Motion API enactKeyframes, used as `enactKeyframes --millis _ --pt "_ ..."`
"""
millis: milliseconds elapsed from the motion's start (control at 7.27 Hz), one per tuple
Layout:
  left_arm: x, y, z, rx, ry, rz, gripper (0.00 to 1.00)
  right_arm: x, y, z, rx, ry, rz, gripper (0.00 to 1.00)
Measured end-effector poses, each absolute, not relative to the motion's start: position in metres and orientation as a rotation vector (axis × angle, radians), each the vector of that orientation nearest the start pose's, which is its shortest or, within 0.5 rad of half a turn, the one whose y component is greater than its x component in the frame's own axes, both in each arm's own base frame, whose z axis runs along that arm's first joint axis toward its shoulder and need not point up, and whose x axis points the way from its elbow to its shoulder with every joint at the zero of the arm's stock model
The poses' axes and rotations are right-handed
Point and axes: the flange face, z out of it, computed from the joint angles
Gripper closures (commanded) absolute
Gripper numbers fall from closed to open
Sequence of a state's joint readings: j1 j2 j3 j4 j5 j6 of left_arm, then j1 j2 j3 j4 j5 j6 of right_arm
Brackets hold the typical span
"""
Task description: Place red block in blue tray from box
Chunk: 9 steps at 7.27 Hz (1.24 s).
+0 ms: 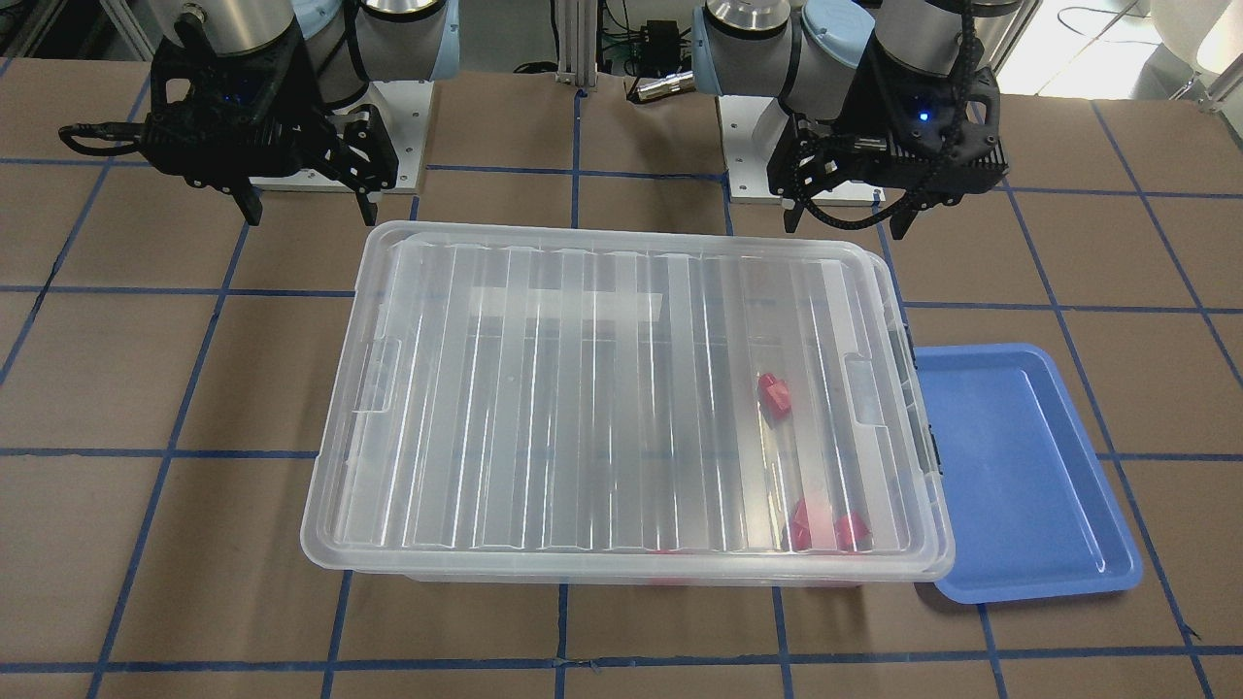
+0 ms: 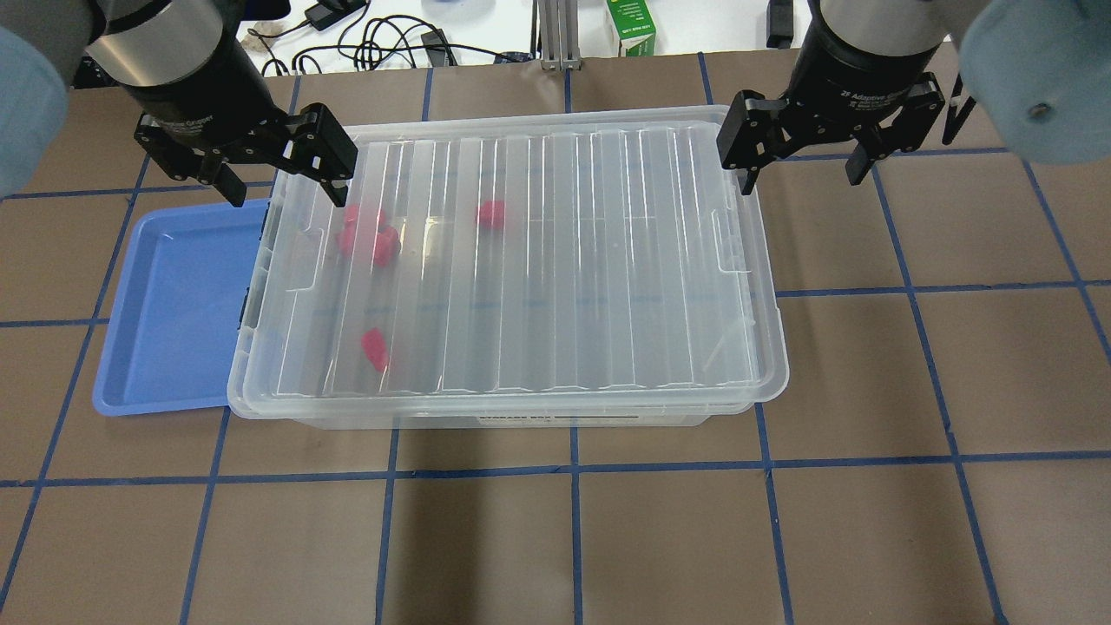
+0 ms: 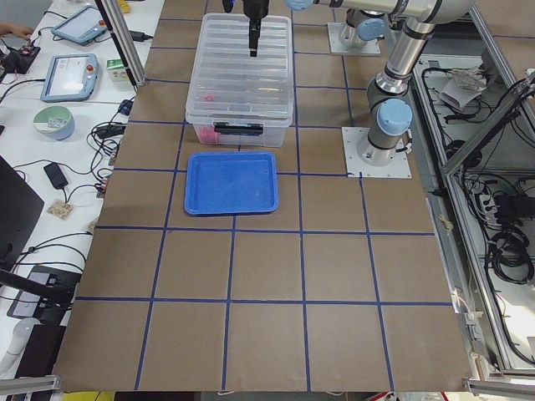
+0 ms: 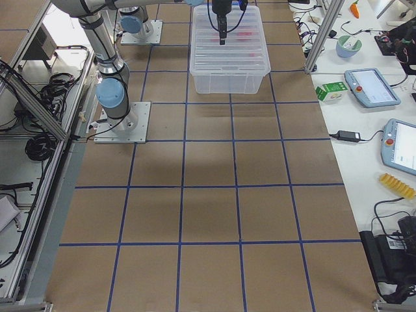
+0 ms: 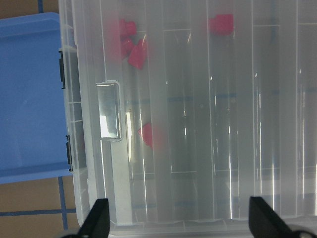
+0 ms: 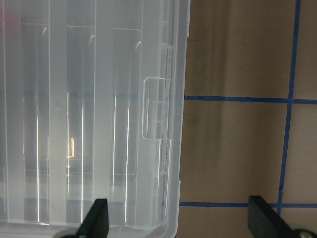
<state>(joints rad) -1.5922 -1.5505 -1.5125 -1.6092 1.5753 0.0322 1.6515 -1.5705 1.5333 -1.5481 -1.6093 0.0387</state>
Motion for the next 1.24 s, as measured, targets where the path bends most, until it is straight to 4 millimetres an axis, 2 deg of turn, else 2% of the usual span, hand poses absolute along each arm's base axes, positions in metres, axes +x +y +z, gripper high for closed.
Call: enactKeyframes --millis 138,275,550,826,1239 --pt "-0.143 -0.483 0.523 0.084 3.135 -0.063 0.00 0.168 -0.493 0.471 -0.064 3.183 0.000 0.00" --pt "-0.143 -0.483 0.522 0.084 3.135 -0.062 0.00 0.167 -0.512 0.434 -0.060 3.181 -0.042 0.00" --pt "-0.143 -0.483 0.522 0.084 3.135 -0.062 0.00 0.160 -0.546 0.384 -0.052 3.181 -0.078 0.00" --pt "-0.143 -0.483 0.523 0.084 3.135 -0.065 0.00 0.146 -0.556 0.355 -0.033 3.188 -0.059 0.00" --pt "-0.143 -0.483 0.522 0.082 3.135 -0.062 0.00 0.127 -0.551 0.334 -0.083 3.251 0.008 0.00"
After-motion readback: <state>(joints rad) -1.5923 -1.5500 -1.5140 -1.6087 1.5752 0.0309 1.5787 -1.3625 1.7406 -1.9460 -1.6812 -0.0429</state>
